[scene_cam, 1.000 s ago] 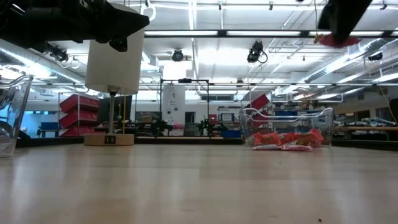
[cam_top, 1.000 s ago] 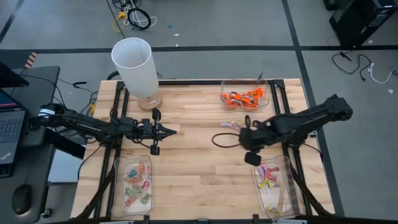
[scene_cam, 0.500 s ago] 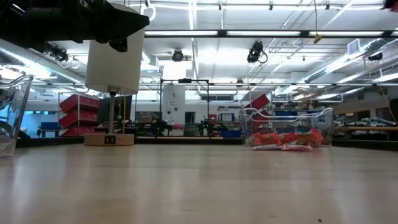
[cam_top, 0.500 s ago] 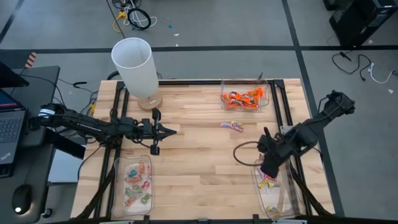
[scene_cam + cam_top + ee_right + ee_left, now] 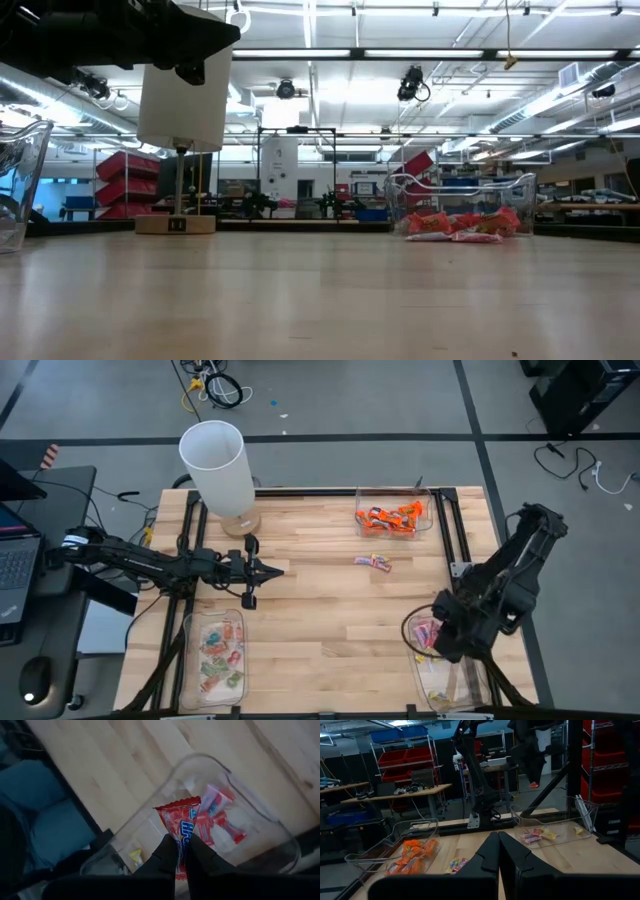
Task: Sort candy
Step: Put the red candy into the bottom right transparent bin
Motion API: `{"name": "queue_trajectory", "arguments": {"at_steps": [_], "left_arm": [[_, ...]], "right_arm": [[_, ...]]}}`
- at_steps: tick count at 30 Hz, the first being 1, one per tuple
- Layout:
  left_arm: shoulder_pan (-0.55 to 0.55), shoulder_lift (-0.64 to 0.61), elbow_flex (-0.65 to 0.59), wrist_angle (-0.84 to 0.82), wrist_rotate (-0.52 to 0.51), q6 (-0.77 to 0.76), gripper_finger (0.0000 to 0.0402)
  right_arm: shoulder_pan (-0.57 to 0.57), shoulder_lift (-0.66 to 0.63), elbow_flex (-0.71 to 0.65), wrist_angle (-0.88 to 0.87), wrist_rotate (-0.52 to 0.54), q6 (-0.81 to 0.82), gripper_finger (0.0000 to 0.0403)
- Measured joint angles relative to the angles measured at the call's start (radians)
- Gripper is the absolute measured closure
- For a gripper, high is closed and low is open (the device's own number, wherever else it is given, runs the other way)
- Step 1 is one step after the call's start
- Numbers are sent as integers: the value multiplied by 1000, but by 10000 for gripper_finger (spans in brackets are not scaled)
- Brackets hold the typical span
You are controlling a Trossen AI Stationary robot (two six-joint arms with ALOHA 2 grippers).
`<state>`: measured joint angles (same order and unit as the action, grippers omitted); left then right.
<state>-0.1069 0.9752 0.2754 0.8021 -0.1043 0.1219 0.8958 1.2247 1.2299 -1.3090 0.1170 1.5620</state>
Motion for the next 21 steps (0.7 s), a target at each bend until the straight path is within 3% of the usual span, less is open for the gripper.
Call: {"name": "queue_trajectory", "arguments": {"at_steps": [5,13,21], "left_arm": [[0,0,0,0,0,0,397],[0,0,0,-1,0,0,397],[0,0,0,-12,0,0,397]], "right_arm": [[57,0,-96,47,-11,195,385],[100,1,-293,370,-10,324,385],[100,1,-452,699,-40,316,385]]}}
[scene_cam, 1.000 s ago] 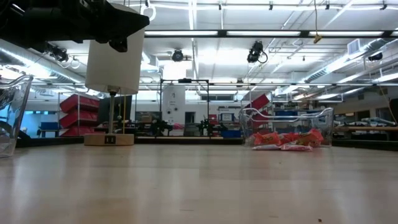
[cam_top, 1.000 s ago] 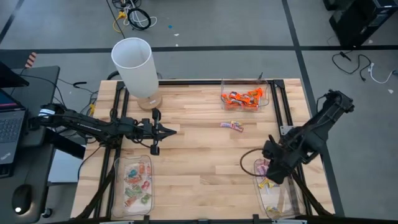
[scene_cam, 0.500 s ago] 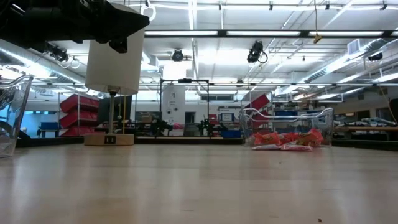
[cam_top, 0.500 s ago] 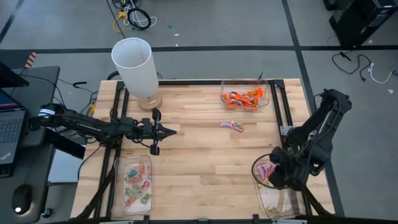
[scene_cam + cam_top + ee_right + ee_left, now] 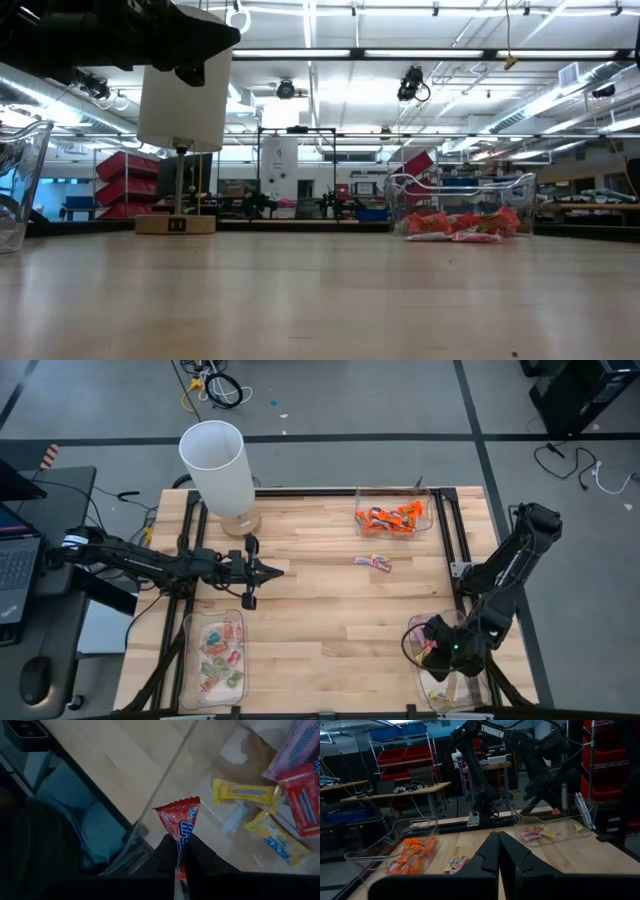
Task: Sort candy
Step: Put the red candy into the bottom right transparent bin
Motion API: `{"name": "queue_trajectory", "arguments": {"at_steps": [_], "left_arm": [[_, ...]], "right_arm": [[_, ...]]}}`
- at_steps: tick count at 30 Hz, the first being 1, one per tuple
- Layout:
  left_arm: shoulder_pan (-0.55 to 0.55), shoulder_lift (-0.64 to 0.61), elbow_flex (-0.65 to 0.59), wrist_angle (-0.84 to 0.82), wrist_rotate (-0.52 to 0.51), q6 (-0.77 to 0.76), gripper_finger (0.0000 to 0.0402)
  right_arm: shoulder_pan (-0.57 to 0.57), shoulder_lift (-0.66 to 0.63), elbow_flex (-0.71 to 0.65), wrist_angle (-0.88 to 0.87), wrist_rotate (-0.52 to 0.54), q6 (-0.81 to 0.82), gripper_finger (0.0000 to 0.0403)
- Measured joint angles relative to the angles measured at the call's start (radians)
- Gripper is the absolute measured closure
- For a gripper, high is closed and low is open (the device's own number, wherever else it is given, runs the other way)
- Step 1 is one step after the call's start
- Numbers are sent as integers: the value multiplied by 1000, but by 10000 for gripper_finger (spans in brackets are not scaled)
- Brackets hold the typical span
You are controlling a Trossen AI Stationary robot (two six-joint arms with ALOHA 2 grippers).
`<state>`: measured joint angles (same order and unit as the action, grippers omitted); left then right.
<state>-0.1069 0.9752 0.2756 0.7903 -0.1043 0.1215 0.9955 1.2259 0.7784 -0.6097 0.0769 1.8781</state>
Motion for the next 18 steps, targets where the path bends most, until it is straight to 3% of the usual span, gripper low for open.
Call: {"name": "queue_trajectory", "arguments": {"at_steps": [8,18], "left_arm": [[0,0,0,-7,0,-3,397],[0,0,0,-12,0,-3,397]], "right_arm": [[0,0,-60,18,-102,97,385],[0,0,-89,77,-107,109,378]]}}
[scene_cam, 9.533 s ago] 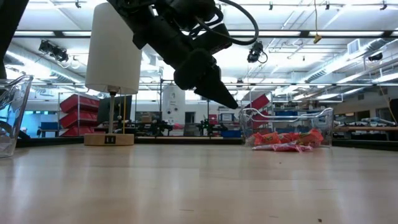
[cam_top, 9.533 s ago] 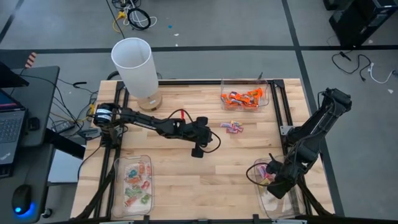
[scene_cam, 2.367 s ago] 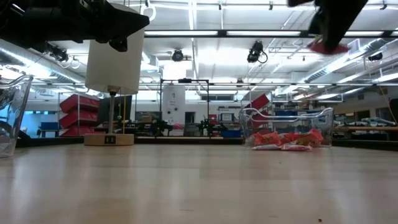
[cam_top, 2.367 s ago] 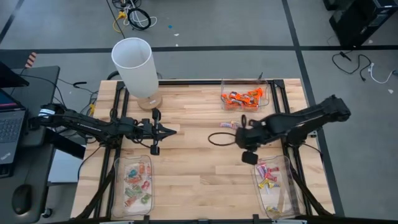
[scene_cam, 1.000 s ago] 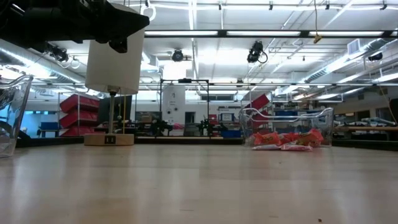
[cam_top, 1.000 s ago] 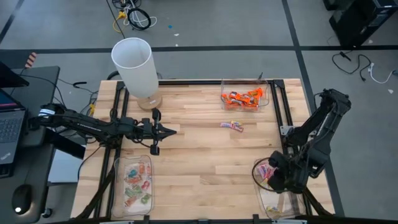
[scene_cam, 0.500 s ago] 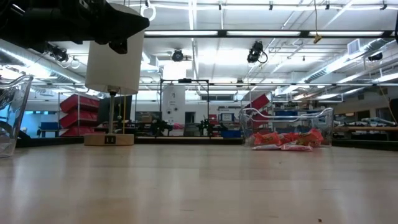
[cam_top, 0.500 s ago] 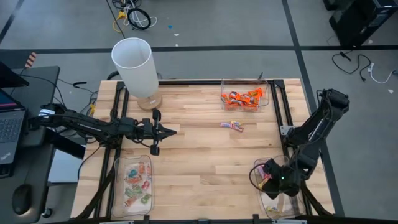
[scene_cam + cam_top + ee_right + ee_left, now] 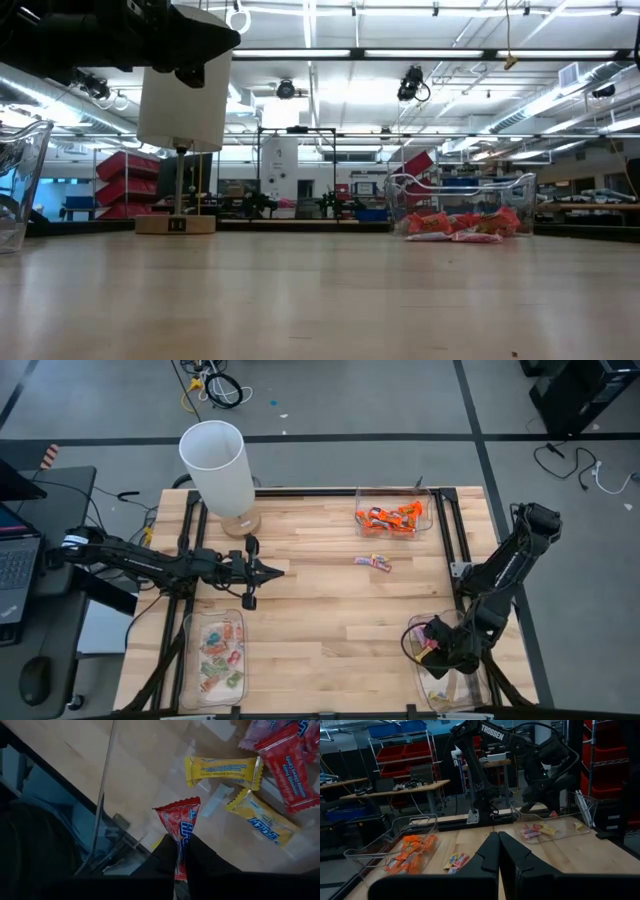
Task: Sort candy
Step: Put the red candy into the bottom right transparent bin, then put the pink candy into the bottom right transparent bin
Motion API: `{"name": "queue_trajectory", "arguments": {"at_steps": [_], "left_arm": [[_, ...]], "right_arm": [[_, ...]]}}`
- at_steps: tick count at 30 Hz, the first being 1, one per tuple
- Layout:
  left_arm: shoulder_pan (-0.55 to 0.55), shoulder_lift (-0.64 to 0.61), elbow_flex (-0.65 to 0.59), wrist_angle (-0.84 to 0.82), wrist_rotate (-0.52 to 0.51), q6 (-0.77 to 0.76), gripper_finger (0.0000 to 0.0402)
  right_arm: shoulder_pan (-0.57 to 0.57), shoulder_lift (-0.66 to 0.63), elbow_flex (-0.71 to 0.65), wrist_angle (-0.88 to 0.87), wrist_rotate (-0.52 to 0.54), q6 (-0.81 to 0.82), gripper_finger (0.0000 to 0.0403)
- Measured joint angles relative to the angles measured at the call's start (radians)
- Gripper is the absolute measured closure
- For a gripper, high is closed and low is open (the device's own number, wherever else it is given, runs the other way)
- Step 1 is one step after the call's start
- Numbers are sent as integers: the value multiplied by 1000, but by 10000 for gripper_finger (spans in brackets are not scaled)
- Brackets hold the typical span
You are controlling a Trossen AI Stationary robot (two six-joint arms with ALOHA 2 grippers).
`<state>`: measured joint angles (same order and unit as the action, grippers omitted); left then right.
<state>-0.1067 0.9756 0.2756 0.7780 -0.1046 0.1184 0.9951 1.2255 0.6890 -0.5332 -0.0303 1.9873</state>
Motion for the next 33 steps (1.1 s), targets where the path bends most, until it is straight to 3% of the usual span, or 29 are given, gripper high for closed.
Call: {"name": "queue_trajectory", "arguments": {"at_steps": [15,25,33], "left_arm": [[0,0,0,0,0,0,397],[0,0,0,1,0,0,397],[0,0,0,1,0,0,397]], "right_arm": [[0,0,-14,25,-5,-17,324],[-2,-43,-13,164,-67,18,327],[-3,-131,-12,203,56,-8,331]]}}
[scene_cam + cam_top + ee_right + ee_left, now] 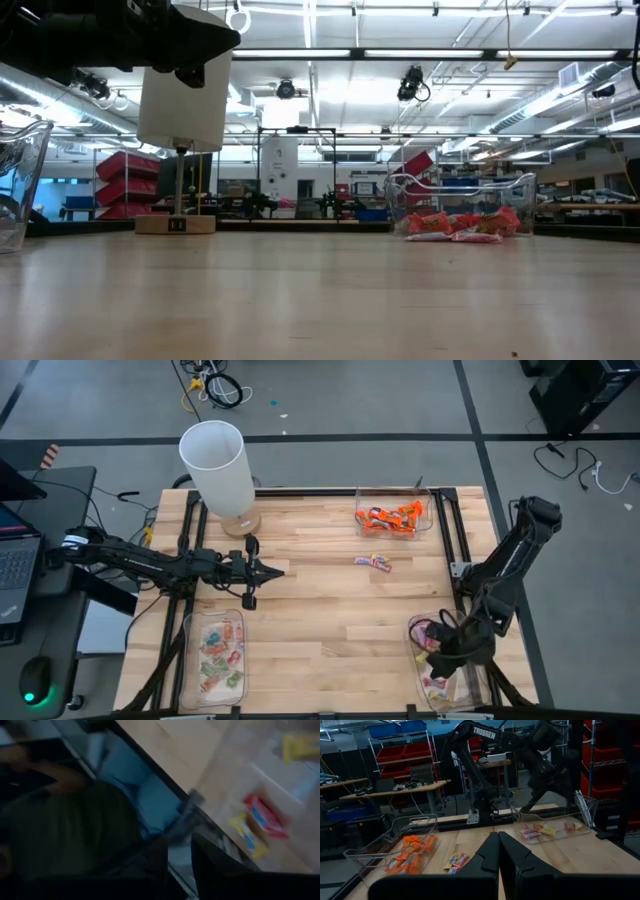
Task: Sort candy
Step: Put the pink candy into the bottom right transparent bin
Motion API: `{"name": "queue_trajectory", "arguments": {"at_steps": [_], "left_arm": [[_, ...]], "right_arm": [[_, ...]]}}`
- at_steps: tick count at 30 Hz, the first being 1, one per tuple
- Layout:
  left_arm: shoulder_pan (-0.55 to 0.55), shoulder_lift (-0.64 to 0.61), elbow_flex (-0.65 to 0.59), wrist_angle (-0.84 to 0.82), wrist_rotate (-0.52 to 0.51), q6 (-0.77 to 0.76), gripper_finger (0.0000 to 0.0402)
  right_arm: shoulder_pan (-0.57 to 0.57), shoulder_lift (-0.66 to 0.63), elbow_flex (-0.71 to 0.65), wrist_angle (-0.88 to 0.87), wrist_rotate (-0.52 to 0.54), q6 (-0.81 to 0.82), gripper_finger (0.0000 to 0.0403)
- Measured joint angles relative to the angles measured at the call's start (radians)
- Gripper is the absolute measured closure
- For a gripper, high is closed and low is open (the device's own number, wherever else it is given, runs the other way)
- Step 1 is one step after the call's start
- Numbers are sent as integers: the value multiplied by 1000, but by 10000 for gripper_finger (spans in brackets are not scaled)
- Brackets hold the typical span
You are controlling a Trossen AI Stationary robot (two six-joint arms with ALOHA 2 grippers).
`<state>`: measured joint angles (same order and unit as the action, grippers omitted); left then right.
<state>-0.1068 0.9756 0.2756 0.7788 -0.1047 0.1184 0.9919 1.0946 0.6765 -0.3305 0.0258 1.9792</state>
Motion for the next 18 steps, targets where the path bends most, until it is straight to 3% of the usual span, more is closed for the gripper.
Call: {"name": "queue_trajectory", "arguments": {"at_steps": [9,18], "left_arm": [[0,0,0,0,0,4,397],[0,0,0,1,0,5,397]], "right_arm": [[-76,-89,0,66,257,-341,332],[-343,-135,0,132,230,-805,332]]}}
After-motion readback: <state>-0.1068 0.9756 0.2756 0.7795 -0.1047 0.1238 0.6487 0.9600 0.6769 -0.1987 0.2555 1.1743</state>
